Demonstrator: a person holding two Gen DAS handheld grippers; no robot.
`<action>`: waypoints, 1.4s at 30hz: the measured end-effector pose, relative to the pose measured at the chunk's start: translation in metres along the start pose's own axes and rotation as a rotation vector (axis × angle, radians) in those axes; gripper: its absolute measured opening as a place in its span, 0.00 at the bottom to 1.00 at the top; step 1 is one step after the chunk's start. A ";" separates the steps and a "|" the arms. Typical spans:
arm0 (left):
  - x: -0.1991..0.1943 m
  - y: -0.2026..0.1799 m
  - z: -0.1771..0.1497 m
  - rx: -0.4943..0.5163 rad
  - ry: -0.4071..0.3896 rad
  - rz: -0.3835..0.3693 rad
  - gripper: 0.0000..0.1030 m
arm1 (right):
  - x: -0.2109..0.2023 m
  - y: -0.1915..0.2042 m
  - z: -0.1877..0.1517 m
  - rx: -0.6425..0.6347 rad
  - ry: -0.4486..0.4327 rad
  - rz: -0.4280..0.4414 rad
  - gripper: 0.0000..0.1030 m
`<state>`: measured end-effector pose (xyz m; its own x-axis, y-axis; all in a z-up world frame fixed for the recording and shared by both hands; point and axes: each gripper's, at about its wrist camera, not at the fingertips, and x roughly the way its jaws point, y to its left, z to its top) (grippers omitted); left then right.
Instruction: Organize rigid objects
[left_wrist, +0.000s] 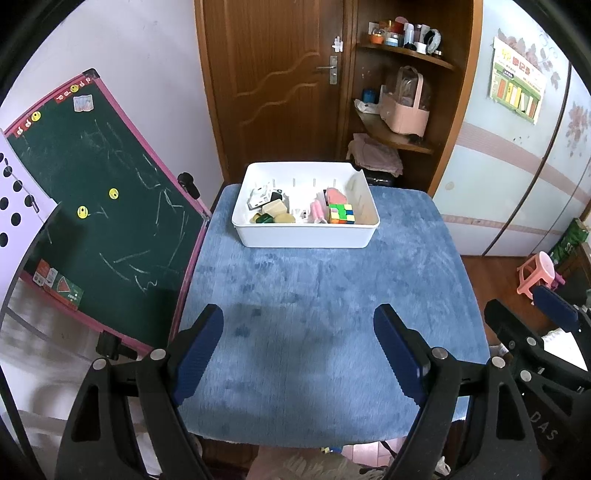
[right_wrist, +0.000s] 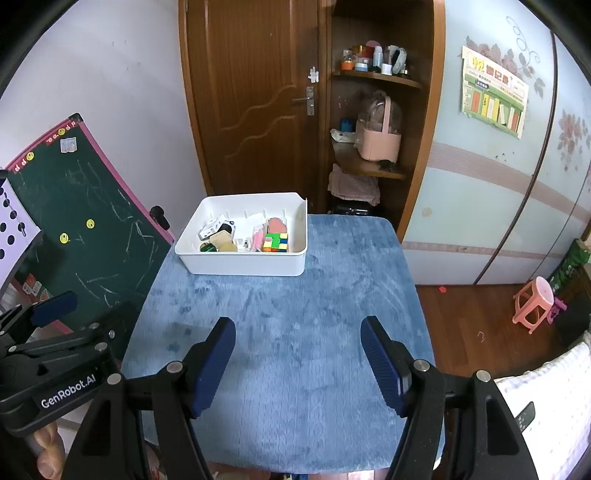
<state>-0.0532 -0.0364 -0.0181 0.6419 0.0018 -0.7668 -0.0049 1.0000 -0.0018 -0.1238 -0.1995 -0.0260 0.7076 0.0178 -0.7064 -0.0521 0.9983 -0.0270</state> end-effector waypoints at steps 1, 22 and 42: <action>0.000 0.000 -0.001 -0.001 0.002 -0.001 0.83 | 0.000 0.000 0.000 0.000 -0.001 -0.001 0.69; -0.001 -0.001 -0.004 -0.004 0.005 -0.001 0.83 | -0.002 0.000 -0.005 0.006 0.008 0.001 0.69; 0.000 0.002 -0.012 0.003 0.011 0.002 0.83 | -0.001 0.001 -0.008 0.009 0.015 0.001 0.69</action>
<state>-0.0622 -0.0344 -0.0257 0.6332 0.0036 -0.7740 -0.0041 1.0000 0.0013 -0.1301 -0.1987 -0.0308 0.6972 0.0182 -0.7167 -0.0467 0.9987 -0.0201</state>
